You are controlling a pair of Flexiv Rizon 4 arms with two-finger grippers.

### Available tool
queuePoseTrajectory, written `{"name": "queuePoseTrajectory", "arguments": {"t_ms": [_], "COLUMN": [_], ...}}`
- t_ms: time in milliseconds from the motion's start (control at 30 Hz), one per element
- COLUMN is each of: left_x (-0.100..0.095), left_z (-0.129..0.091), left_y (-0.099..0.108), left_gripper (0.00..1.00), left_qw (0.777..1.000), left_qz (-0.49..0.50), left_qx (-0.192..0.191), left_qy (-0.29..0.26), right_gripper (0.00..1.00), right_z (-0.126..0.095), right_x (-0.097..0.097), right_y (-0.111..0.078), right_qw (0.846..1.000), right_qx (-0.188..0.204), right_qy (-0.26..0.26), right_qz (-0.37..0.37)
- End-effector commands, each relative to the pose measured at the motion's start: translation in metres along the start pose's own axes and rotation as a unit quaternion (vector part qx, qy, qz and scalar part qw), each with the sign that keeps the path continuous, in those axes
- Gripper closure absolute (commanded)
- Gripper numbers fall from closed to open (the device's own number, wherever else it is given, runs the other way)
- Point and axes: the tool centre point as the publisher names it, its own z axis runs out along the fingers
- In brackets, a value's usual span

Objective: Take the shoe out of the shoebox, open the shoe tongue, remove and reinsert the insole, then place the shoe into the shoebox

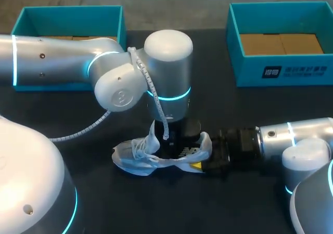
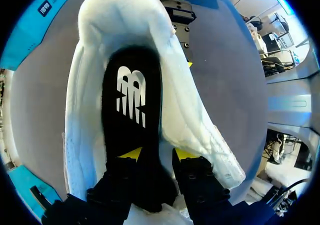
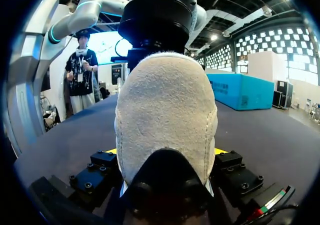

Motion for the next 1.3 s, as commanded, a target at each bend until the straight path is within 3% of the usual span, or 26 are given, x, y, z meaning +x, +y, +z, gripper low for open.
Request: {"name": "queuePoseTrajectory", "arguments": {"t_ms": [33,533,900,1067,1300], "left_x": [0.005,-0.027,-0.054,-0.06,-0.057], "left_z": [0.008,0.026,0.029,0.023,0.016], "left_y": [-0.002,-0.007,-0.008,-0.003,-0.001], "left_gripper": [0.63,0.66,0.89,0.85,0.85], "left_qw": [1.0,0.995,0.991,0.992,0.993], "left_qz": [-0.001,0.004,-0.01,-0.014,-0.013], "left_qx": [0.005,-0.005,-0.015,-0.011,-0.01], "left_qy": [-0.022,-0.105,-0.131,-0.122,-0.118], "right_gripper": [1.0,1.0,1.0,1.0,1.0], "right_z": [0.001,0.001,0.001,0.001,0.001], "right_x": [-0.001,-0.001,-0.001,-0.001,-0.001], "right_y": [0.0,0.0,0.0,0.0,0.0], "right_qw": [1.0,1.0,1.0,1.0,1.0], "right_qx": [0.002,0.002,0.002,0.002,0.002], "right_qy": [-0.001,-0.001,-0.001,-0.001,-0.001], "right_qz": [0.001,0.001,0.001,0.001,0.001]}}
